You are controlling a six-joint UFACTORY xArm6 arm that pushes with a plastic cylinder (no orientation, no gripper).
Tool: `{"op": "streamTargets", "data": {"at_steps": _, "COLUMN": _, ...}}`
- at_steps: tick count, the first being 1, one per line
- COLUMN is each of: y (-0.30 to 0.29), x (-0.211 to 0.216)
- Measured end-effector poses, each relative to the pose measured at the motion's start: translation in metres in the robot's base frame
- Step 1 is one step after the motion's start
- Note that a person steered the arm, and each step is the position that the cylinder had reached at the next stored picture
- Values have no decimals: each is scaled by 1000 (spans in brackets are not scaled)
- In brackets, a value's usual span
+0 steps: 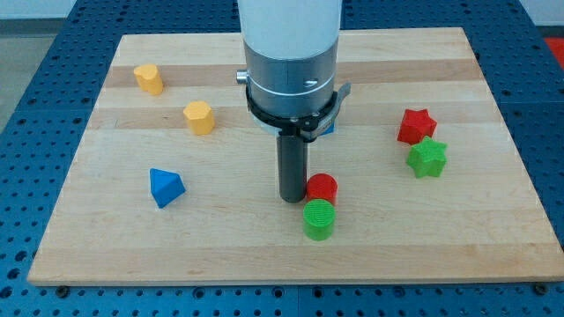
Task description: Place the arm below to the blue triangle
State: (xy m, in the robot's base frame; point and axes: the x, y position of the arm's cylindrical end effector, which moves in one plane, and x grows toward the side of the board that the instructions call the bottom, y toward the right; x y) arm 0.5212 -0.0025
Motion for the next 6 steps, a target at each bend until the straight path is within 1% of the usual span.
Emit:
{"op": "streamTargets", "data": {"at_steps": 2, "y": -10, "x": 0}}
{"op": "streamTargets", "data": {"at_steps": 4, "y": -83, "x": 11}}
{"op": "streamTargets", "data": {"at_steps": 5, "y": -83, "x": 11}}
{"op": "streamTargets", "data": {"at_steps": 6, "y": -102, "x": 31}}
